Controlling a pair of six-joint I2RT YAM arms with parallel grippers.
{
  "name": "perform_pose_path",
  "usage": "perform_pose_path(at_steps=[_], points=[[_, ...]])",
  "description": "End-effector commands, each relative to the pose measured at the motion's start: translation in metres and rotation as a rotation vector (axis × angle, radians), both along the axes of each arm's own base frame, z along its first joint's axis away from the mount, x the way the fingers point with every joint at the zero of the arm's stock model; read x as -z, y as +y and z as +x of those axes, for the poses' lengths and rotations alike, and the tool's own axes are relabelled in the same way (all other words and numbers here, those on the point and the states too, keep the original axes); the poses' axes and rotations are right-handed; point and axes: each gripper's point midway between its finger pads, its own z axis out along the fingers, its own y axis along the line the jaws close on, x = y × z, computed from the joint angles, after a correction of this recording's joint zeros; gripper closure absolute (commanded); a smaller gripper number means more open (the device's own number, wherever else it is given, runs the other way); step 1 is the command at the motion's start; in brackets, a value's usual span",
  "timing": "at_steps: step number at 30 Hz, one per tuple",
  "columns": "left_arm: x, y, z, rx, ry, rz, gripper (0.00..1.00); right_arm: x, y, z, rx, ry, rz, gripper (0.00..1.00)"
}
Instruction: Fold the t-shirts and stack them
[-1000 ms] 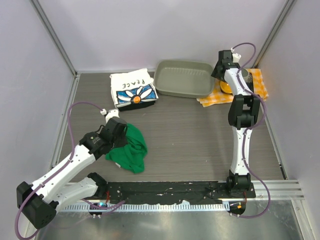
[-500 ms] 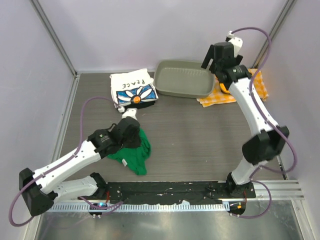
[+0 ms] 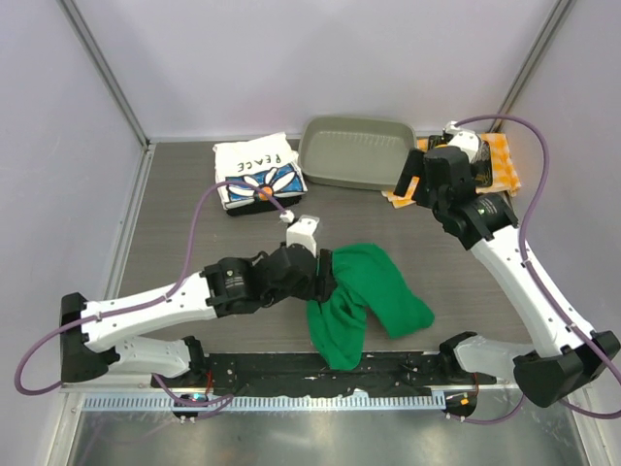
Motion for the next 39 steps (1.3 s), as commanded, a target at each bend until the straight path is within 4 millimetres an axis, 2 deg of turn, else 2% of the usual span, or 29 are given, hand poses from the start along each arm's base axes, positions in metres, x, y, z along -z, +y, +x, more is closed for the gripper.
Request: perform_pose_path(at_steps=[1,3,5,7,8,9,11,13,15,17,18,21,24,26,30,33,36,39], points=[[0.077,0.102,0.023,-0.357,0.002,0.367,0.27,-0.021,0.002,-0.021,-0.046,-0.041,0.015,0.03],[0.075,0.129,0.02,-0.395,-0.003,0.475,0.0,-0.018,0.005,-0.025,-0.069,-0.02,0.014,0.03],[0.066,0.138,0.016,-0.404,0.007,0.497,0.0,-0.015,0.011,-0.027,-0.095,-0.005,0.014,0.03],[0.045,0.144,0.007,-0.392,-0.002,0.449,0.0,-0.012,0.02,-0.03,-0.143,0.019,-0.005,0.03],[0.039,0.142,0.003,-0.369,-0.001,0.41,0.0,-0.009,0.02,-0.033,-0.144,0.034,-0.021,0.02],[0.043,0.125,-0.006,-0.305,0.041,0.33,0.0,-0.009,0.022,-0.034,-0.152,0.037,-0.041,0.02],[0.042,0.11,-0.016,-0.239,0.07,0.21,0.0,0.001,0.022,-0.036,-0.157,0.073,-0.076,0.02],[0.063,0.091,-0.021,-0.191,0.106,0.159,0.0,0.01,0.022,-0.036,-0.152,0.093,-0.097,0.02],[0.086,0.083,-0.017,-0.195,0.117,0.208,0.0,0.023,0.023,-0.038,-0.159,0.121,-0.106,0.02],[0.099,0.079,-0.01,-0.221,0.101,0.248,0.0,0.031,0.028,-0.04,-0.181,0.132,-0.095,0.02],[0.111,0.072,-0.006,-0.232,0.109,0.281,0.04,0.038,0.03,-0.042,-0.188,0.145,-0.097,0.02],[0.134,0.062,0.002,-0.266,0.119,0.295,0.12,0.048,0.027,-0.046,-0.185,0.159,-0.114,0.02],[0.157,0.054,0.012,-0.291,0.14,0.274,0.22,0.052,0.025,-0.049,-0.187,0.162,-0.126,0.02],[0.167,0.06,0.022,-0.327,0.143,0.274,0.26,0.053,0.024,-0.051,-0.191,0.165,-0.132,0.02],[0.17,0.064,0.052,-0.382,0.136,0.223,0.34,0.056,0.023,-0.055,-0.194,0.166,-0.135,0.02],[0.178,0.068,0.065,-0.394,0.161,0.207,0.4,0.06,0.025,-0.056,-0.205,0.174,-0.132,0.02],[0.189,0.063,0.07,-0.379,0.181,0.206,0.44,0.06,0.026,-0.056,-0.209,0.175,-0.132,0.02],[0.201,0.049,0.065,-0.331,0.232,0.197,0.45,0.06,0.027,-0.057,-0.213,0.181,-0.133,0.02]])
